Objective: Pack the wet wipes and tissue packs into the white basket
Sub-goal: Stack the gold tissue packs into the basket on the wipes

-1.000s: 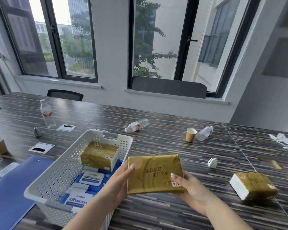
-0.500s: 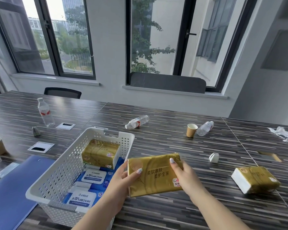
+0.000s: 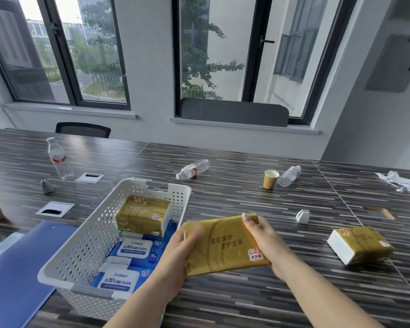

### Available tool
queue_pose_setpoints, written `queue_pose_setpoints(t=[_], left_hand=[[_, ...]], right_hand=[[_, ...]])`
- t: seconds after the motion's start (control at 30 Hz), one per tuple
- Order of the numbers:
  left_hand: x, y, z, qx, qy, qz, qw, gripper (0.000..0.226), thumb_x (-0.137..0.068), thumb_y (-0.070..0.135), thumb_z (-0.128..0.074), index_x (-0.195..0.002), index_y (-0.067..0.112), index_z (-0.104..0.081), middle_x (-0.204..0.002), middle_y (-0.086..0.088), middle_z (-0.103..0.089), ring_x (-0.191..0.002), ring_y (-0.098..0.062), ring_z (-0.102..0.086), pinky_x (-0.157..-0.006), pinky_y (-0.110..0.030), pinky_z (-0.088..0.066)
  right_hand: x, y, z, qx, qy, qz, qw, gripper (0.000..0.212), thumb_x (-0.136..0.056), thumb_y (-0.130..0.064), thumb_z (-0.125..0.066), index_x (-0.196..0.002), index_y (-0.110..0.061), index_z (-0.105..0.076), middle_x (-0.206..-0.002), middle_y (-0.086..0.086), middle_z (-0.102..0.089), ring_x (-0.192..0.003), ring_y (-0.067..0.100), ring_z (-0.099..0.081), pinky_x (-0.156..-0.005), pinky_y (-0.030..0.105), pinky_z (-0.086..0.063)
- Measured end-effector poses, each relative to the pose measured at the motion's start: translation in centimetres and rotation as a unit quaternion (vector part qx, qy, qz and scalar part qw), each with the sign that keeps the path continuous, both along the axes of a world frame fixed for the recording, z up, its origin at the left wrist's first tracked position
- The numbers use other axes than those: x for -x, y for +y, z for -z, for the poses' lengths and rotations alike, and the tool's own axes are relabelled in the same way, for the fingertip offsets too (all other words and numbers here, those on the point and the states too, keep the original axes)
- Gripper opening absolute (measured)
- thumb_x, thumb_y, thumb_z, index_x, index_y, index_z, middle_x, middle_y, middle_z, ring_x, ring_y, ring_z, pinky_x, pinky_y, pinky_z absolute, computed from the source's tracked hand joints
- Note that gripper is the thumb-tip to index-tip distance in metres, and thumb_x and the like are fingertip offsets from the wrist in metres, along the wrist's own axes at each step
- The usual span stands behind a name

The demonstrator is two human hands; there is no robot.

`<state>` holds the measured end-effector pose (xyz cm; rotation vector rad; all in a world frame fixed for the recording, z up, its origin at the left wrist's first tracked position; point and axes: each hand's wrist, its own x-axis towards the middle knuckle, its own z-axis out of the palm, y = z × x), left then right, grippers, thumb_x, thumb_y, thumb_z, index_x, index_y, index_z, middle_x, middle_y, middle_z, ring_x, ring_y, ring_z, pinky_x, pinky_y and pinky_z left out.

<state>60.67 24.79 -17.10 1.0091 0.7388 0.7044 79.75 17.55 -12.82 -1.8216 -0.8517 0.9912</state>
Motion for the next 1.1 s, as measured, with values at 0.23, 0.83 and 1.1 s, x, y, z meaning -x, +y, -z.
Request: queue_pose_setpoints(t=[0.23,0.83,1.1], left_hand=[[-0.1,0.4,0.4,0.016,0.026,-0.020,0.999,0.052,-0.074,0.048,-0.072,-0.114,0.016,-0.067,-0.114,-0.017,-0.070,-0.107,-0.036,-0.066,-0.094,-0.059,-0.050],[-4.9,-1.1,-2.1,-0.032,0.060,0.019,0.998,0.064,-0.068,0.033,-0.082,-0.122,0.009,-0.059,-0.111,-0.014,-0.073,-0.103,-0.032,-0.070,-0.093,-0.048,-0.054],[-5.6,-2.2,-2.8,-0.004,-0.002,0.076,0.997,0.053,-0.084,0.032,-0.062,-0.134,0.021,-0.052,-0.131,-0.012,-0.063,-0.122,-0.033,-0.058,-0.101,-0.050,-0.046]], right_hand=[[0.1,-0.3,0.6,-0.007,-0.028,0.001,1.000,0.038,-0.095,-0.053,-0.029,-0.118,-0.028,-0.045,-0.106,-0.003,-0.056,-0.086,0.009,-0.052,-0.064,0.025,-0.039],[-6.1,-2.5,-0.6,-0.070,0.109,-0.052,0.990,0.031,-0.086,-0.028,-0.063,-0.115,-0.016,-0.058,-0.102,0.007,-0.074,-0.094,0.023,-0.071,-0.081,0.034,-0.056],[-8.0,-3.1,-0.6,-0.052,0.121,-0.035,0.991,0.031,-0.082,-0.045,-0.061,-0.103,-0.023,-0.064,-0.095,0.004,-0.076,-0.096,0.027,-0.069,-0.097,0.049,-0.048]])
